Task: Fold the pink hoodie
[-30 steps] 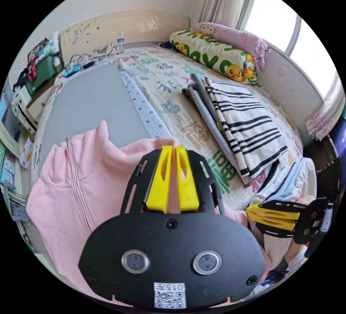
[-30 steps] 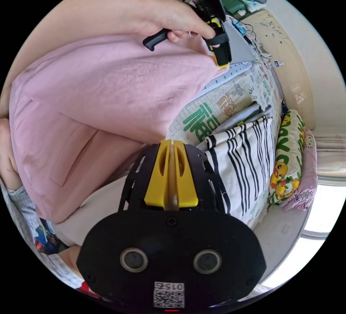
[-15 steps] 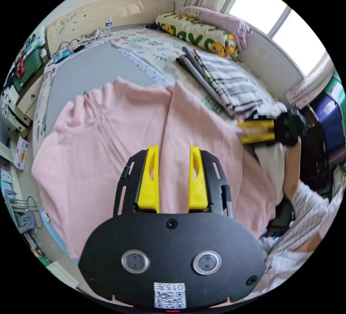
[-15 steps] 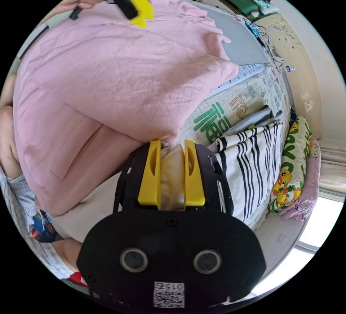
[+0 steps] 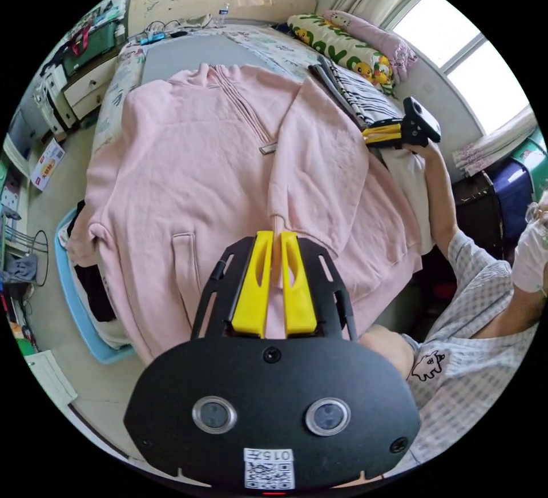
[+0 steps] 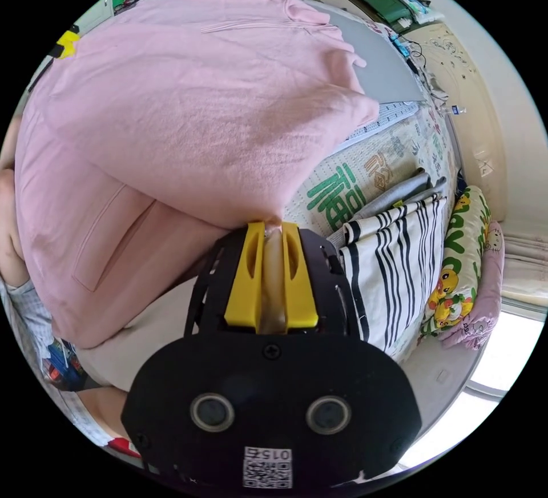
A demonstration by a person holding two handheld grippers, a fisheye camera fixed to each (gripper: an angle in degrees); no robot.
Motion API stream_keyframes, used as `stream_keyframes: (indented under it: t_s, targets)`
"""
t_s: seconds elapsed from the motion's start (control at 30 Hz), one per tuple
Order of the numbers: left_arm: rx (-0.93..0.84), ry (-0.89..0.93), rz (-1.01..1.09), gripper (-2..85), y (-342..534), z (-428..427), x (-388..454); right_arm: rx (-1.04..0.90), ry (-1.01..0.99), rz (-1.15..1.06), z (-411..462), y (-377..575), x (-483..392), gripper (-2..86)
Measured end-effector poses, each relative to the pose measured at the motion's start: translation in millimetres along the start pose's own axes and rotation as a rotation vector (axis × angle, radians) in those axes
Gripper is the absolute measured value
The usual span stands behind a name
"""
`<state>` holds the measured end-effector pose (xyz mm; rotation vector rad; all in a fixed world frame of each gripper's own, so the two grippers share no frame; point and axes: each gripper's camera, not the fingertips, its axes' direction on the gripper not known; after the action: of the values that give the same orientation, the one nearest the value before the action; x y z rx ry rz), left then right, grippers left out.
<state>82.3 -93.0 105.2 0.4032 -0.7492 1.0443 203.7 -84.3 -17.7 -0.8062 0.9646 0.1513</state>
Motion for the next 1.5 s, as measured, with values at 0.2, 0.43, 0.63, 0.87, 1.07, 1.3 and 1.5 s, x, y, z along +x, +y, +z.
stream_keyframes:
  t_s: [0.2, 0.43, 0.63, 0.87, 1.07, 1.3, 1.5]
  targets:
    - [0.066, 0.012, -0.081, 1.1, 37, -51, -8, 0.042, -0.019, 0.012, -23, 9, 16, 5.2]
    - [0.051, -0.05, -0.119, 6.2, 63, -39, -11, 0.021, -0.018, -0.067, -42, 16, 19, 11.5]
    - [0.033, -0.055, 0.243, 11.0, 68, -34, 80, -0.019, -0.004, -0.035, -58, 19, 35, 8.8]
    - [-0.013, -0.125, 0.294, 5.8, 77, 6, 89, 0.001, 0.008, 0.12, -91, 39, 64, 4.0]
    - [0.009, -0.167, 0.316, 2.6, 93, -13, 93, -0.071, -0.034, 0.137, -108, 44, 78, 3.9]
    - [0.144, -0.081, 0.163, 1.7, 114, -45, 59, -0.094, 0.221, 0.06, -154, 65, 44, 6.4]
    - [0.143, -0.003, 0.133, 1.8, 112, -80, 27, 0.026, 0.149, 0.384, -274, 106, 56, 7.9]
